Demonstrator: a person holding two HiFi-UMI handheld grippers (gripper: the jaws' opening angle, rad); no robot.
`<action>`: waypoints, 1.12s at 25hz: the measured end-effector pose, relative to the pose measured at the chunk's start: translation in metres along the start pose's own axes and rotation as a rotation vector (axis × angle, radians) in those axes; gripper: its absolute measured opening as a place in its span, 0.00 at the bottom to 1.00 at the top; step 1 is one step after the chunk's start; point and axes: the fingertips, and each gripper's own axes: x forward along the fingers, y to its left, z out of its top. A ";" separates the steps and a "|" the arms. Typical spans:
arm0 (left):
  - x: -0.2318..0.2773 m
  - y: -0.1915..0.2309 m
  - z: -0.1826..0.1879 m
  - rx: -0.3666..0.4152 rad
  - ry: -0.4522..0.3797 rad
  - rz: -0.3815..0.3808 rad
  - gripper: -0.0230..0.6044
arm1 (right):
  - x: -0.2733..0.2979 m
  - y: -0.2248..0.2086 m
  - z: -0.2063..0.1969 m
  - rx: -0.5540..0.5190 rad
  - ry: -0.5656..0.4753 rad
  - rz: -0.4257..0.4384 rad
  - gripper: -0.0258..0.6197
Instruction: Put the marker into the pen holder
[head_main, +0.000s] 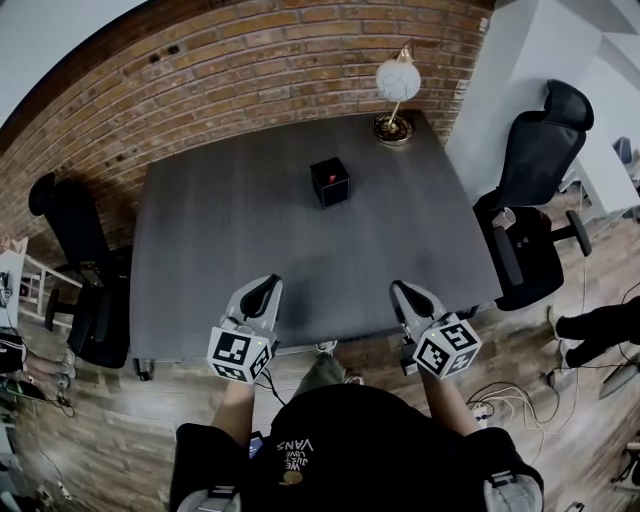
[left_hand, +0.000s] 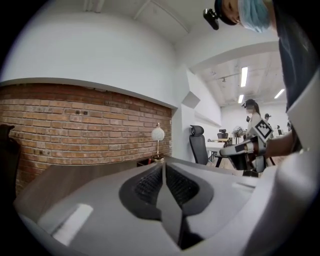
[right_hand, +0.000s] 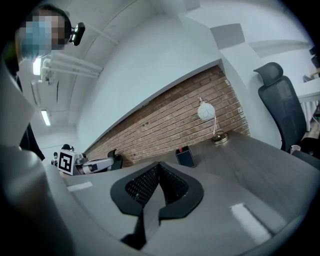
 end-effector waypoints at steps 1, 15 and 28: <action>-0.005 -0.002 -0.002 -0.010 0.000 0.007 0.15 | -0.001 0.002 -0.002 0.000 0.004 0.004 0.04; -0.061 -0.027 -0.037 -0.116 0.013 0.081 0.12 | -0.021 0.019 -0.031 0.010 0.050 0.023 0.04; -0.073 -0.050 -0.048 -0.152 0.025 0.074 0.12 | -0.032 0.026 -0.047 -0.016 0.092 0.019 0.04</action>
